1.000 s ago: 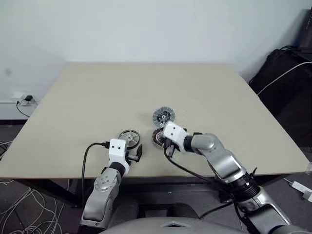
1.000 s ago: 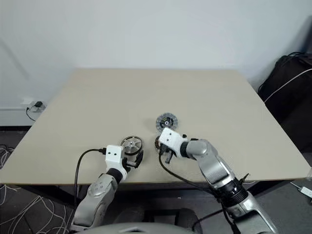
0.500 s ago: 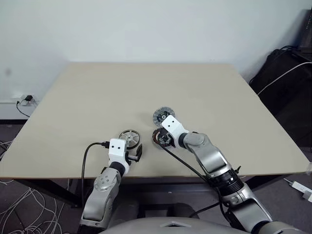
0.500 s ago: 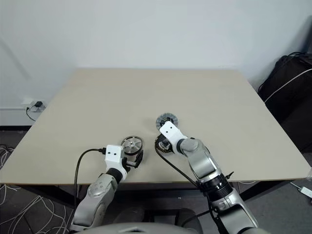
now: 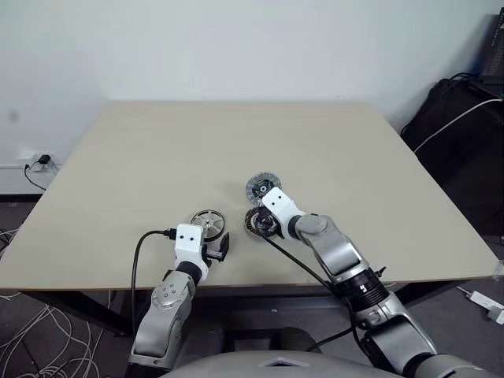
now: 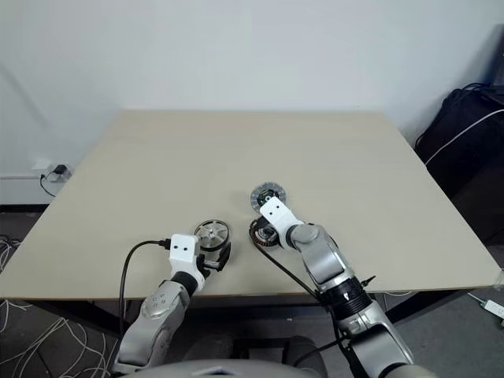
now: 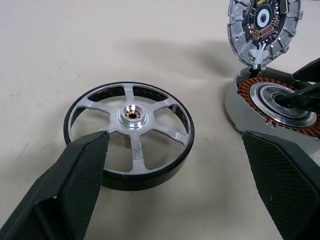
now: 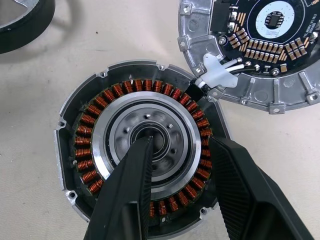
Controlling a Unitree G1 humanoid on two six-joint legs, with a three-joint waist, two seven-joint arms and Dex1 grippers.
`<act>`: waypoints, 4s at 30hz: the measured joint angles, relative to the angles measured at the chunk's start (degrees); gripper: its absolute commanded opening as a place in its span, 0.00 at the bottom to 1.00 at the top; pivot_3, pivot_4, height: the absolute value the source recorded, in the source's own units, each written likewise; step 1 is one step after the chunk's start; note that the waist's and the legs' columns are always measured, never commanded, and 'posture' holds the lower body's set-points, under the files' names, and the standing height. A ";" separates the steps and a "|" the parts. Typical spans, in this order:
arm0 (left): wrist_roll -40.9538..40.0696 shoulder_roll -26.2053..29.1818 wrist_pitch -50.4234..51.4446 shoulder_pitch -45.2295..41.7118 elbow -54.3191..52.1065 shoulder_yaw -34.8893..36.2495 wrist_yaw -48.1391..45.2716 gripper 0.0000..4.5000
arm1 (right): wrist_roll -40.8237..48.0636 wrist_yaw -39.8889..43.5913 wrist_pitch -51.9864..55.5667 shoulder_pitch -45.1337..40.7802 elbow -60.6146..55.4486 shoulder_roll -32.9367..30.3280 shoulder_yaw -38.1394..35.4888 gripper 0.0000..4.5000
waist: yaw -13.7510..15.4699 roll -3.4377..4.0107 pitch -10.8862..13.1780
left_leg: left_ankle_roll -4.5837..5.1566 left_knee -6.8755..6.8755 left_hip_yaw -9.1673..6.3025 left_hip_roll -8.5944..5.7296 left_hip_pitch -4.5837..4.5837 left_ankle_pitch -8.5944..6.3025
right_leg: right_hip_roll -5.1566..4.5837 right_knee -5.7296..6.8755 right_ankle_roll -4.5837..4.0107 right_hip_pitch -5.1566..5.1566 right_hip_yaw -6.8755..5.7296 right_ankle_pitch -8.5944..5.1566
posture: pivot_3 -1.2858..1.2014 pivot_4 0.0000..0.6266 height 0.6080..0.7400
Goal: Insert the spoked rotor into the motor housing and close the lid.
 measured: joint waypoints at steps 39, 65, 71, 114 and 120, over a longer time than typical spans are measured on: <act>0.00 -0.42 -0.12 0.23 0.02 0.11 0.06 1.00 | 2.98 2.20 -0.51 -2.89 -0.07 -1.14 -0.59 0.00 | -0.12 0.13 -0.09 | 0.00 0.00 0.00 0.00 0.00 0.00 | -0.01 -0.02 0.01 0.00 0.01 0.07 | 0.52 0.00 1.00; -0.01 -0.44 -0.14 1.39 0.01 0.20 0.39 1.00 | 3.14 4.92 -0.36 -3.82 2.68 -2.65 2.26 0.00 | -0.13 0.13 -0.09 | 0.00 0.00 0.00 0.00 0.01 0.00 | -0.01 0.01 0.01 0.01 0.01 0.07 | 0.52 0.00 1.00; -0.01 -0.46 -0.14 1.40 0.01 0.25 0.51 1.00 | 3.16 4.73 -1.06 -4.30 4.05 -2.29 2.07 0.00 | -0.20 0.14 -0.11 | 0.00 0.00 0.00 0.00 0.04 0.00 | -0.01 0.03 0.00 0.02 0.01 0.08 | 0.52 0.00 1.00; -0.03 -0.41 -0.14 1.63 0.01 0.13 0.57 1.00 | 4.29 2.47 -2.79 -2.28 3.28 -0.01 -0.05 0.01 | -0.11 0.17 -0.09 | 0.00 0.00 0.00 0.00 -0.02 0.00 | -0.01 -0.02 0.00 -0.02 0.00 0.08 | 0.52 0.00 1.00; -0.03 -0.38 -0.14 1.64 -0.01 0.24 0.61 1.00 | 4.27 2.14 -5.39 -2.90 7.15 0.18 -0.22 0.01 | -0.18 0.17 -0.13 | 0.00 0.00 0.00 0.00 0.02 0.00 | 0.00 0.01 0.00 0.01 0.01 0.08 | 0.52 0.00 1.00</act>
